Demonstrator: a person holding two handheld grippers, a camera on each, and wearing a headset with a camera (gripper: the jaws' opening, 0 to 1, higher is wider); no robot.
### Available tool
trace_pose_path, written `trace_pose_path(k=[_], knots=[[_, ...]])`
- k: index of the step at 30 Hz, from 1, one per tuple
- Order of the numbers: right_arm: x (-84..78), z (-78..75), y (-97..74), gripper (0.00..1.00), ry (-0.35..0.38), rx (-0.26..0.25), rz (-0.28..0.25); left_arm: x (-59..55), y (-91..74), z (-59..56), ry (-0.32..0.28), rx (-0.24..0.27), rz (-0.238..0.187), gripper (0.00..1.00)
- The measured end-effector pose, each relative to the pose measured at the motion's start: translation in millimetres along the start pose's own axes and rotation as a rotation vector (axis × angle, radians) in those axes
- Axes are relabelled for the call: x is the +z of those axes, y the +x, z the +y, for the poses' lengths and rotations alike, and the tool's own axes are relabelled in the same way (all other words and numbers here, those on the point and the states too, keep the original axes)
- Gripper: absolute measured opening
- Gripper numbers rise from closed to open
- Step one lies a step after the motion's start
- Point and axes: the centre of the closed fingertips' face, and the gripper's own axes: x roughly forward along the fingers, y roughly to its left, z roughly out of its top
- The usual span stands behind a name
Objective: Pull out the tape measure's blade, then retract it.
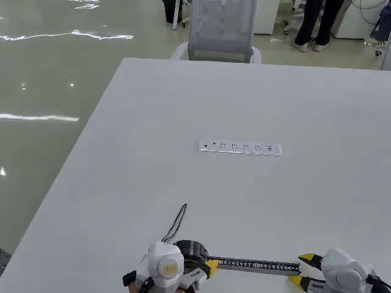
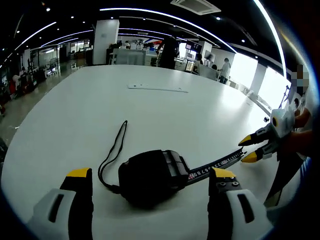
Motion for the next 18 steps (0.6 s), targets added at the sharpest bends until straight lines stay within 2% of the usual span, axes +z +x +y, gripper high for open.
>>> trace_pose_path(k=[4, 8, 12, 15, 18], knots=[[-2.2, 1.5, 2.6, 0.23, -0.018, 0.003, 0.023, -2.6, 4.0, 3.0, -0.032, 0.012, 0.014, 0.92], [-1.6, -2.1, 2.4, 0.2, -0.031, -0.006, 0.036, -4.3, 6.0, 2.6, -0.03, 0.017, 0.02, 0.92], [-2.6, -2.2, 3.3, 0.19, -0.035, 0.004, 0.043, -4.6, 7.0, 0.0, -0.027, 0.013, 0.021, 0.91], [-2.2, -1.2, 2.4, 0.18, -0.002, 0.01, 0.041, -5.1, 8.0, 0.1, -0.024, 0.016, 0.021, 0.9], [-5.1, 3.4, 0.8, 0.17, -0.002, 0.04, 0.062, -6.7, 9.4, -1.4, -0.026, 0.015, 0.025, 0.89]])
